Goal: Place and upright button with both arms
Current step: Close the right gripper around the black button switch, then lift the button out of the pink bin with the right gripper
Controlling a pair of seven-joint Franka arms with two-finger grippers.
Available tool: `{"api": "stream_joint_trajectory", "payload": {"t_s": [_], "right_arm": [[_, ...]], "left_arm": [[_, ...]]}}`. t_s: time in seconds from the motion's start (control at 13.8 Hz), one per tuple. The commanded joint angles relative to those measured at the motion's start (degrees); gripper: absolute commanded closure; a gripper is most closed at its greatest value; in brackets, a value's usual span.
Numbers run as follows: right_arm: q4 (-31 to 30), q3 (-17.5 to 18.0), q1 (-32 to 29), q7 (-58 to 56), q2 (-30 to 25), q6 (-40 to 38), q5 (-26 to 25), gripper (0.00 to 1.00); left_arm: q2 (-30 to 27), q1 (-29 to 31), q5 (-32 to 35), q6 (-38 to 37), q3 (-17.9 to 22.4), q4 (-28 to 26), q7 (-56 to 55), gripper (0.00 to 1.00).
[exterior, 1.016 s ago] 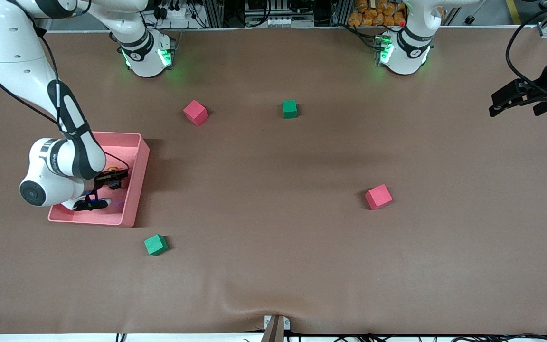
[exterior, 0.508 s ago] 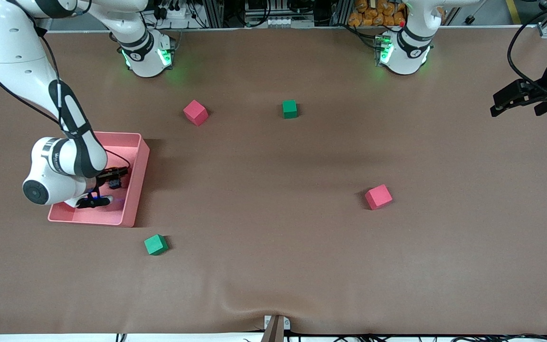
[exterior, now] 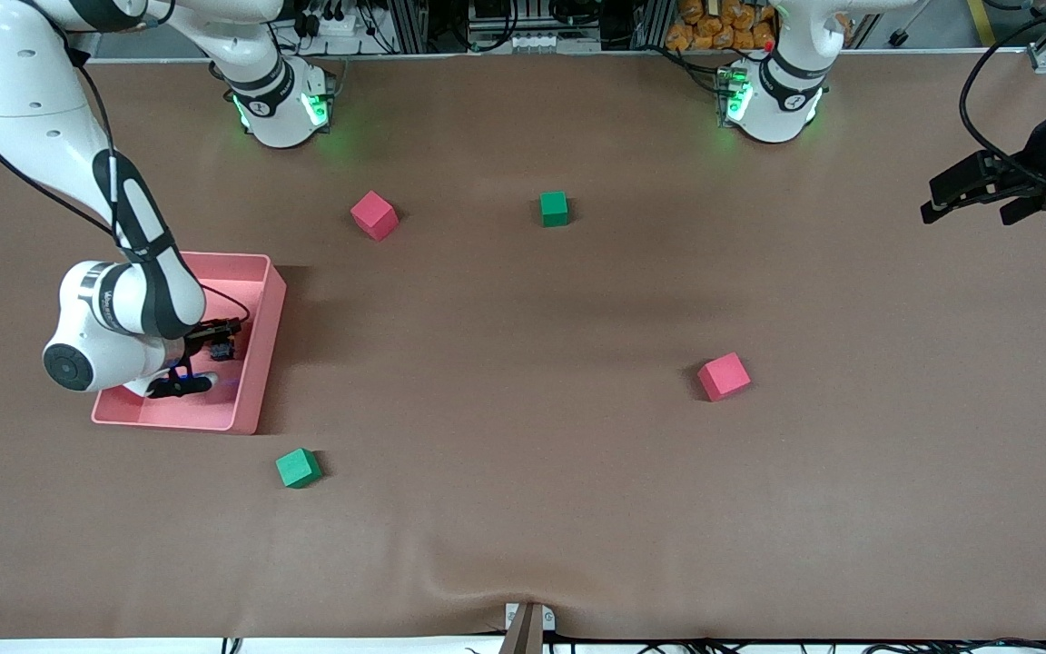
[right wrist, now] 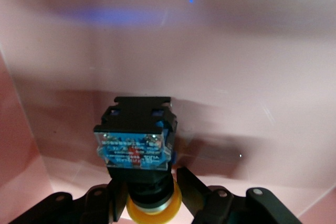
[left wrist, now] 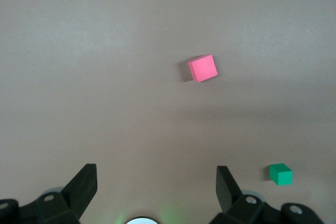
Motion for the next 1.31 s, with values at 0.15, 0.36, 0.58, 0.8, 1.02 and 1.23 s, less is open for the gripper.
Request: {"api": "stream_joint_trajectory", "payload": {"t_s": [0.15, 0.36, 0.58, 0.8, 1.02, 1.23], "right_arm": [[0.7, -0.6, 0.4, -1.1, -2.9, -6.5, 0.5, 1.0], [3.3, -0.6, 0.4, -0.9, -5.4, -10.3, 0.6, 1.0], [7.8, -0.6, 0.6, -0.7, -7.3, -14.5, 0.7, 1.0], [12.8, -0.5, 3.3, -0.7, -10.5, -18.8, 1.2, 1.0], [18.0, -0.5, 7.7, 0.3, -11.6, -19.5, 2.1, 1.0], [19.9, -0.5, 12.8, 2.4, -11.7, -19.0, 7.8, 1.0]], "left_arm": [[0.3, 0.7, -1.3, 0.3, -0.2, 0.5, 0.0, 0.0], [0.5, 1.0, -1.3, 0.9, -0.2, 0.5, 0.0, 0.0], [0.4, 1.0, -1.4, 0.9, -0.2, 0.6, 0.1, 0.0], [0.4, 0.9, -1.3, 0.9, -0.2, 0.6, 0.1, 0.0], [0.4, 1.0, -1.3, 0.8, -0.2, 0.4, 0.2, 0.0], [0.4, 1.3, -1.3, 0.8, -0.2, 0.3, 0.4, 0.0]]}}
